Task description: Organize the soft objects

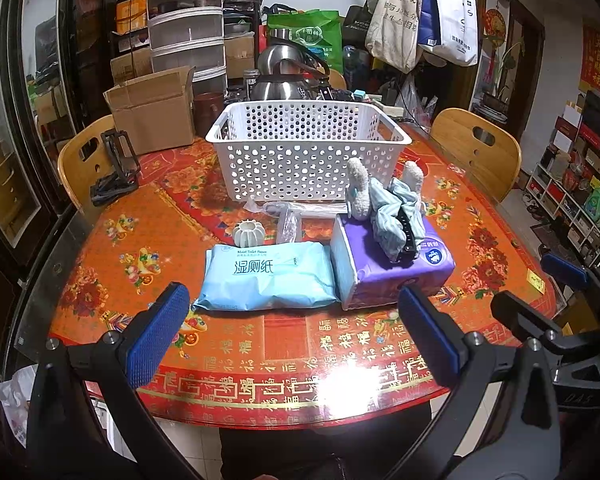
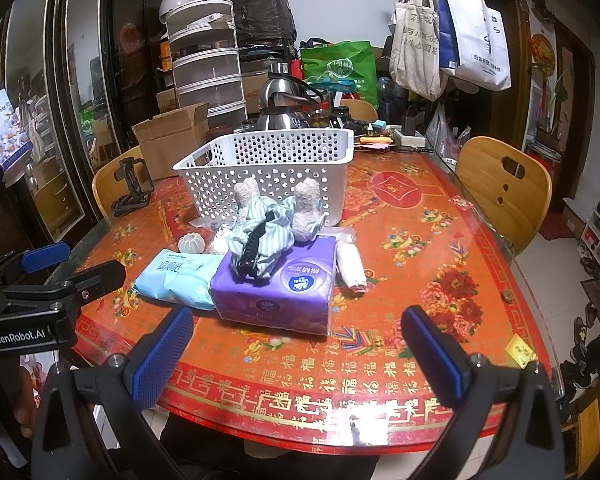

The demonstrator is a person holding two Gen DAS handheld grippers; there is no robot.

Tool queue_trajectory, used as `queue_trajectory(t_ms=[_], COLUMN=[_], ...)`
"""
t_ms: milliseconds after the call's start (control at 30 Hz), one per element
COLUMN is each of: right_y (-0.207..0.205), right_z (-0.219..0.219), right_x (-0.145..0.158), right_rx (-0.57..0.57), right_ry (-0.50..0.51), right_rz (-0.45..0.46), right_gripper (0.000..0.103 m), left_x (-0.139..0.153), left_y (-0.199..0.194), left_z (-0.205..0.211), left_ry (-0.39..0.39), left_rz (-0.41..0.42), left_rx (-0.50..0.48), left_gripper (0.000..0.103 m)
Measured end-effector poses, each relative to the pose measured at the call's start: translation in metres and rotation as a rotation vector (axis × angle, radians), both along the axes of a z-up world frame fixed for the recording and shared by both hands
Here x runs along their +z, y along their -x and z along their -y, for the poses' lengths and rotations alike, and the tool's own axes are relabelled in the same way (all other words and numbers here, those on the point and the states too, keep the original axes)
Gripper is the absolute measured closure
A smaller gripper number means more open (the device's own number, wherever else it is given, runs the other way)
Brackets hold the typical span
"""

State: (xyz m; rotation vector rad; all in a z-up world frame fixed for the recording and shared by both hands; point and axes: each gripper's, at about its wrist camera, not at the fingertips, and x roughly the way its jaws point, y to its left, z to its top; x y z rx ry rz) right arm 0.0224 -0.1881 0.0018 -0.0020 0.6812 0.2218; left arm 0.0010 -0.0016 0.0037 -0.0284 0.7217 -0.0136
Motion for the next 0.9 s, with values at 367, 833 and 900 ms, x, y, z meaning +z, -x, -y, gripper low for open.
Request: queue_trajectory(t_ms=[367, 833, 900], right_y=[-0.0001, -0.0003, -0.001], right_z=[-0.0001, 0.0017, 0.0046], right_x=[-0.0006, -0.0011, -0.0007], right_rx=[0.0, -0.002, -0.006], right_ry=[0.001, -0.009, -0.017], right_rz=[0.0, 0.004, 0.009], right_gripper=[0.0, 0.0, 0.0], left_x=[-0.0005, -0.002, -0.0023], left_y=[-0.0003, -0.0019, -0.0025], left_z=[-0.0016, -0.0023, -0.0021], left_ry=[0.001, 0.005, 0.006], left_rz=[-0.002, 0.0, 0.01], left_rx=[-0.001, 0.006, 0.01], left_gripper=[0.0, 0.0, 0.0])
